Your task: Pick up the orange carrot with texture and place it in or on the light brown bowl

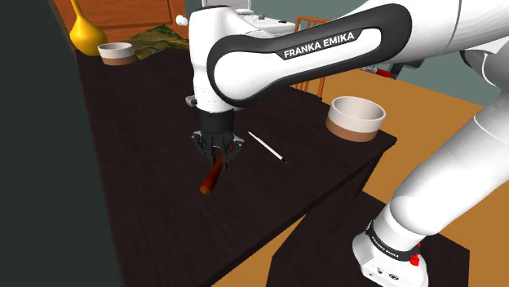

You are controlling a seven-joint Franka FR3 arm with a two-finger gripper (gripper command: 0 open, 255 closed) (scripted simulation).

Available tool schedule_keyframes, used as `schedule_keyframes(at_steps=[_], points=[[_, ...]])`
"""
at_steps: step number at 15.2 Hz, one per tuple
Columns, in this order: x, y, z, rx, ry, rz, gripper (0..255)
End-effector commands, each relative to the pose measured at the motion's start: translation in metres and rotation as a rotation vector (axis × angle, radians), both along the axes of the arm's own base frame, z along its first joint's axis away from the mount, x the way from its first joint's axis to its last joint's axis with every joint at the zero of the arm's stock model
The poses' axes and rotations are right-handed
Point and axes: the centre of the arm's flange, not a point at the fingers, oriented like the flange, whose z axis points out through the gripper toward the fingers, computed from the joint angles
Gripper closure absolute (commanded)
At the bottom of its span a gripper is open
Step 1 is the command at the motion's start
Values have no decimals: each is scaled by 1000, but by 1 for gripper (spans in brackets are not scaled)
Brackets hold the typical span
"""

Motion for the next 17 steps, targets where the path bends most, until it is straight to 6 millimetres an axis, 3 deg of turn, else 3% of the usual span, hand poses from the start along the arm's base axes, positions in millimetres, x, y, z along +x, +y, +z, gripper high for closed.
schedule_keyframes(at_steps=[1, 17], points=[[-1, -1, 0, -2, 13, 2, 255], [-1, -1, 85, -2, 13, 2, 255]])
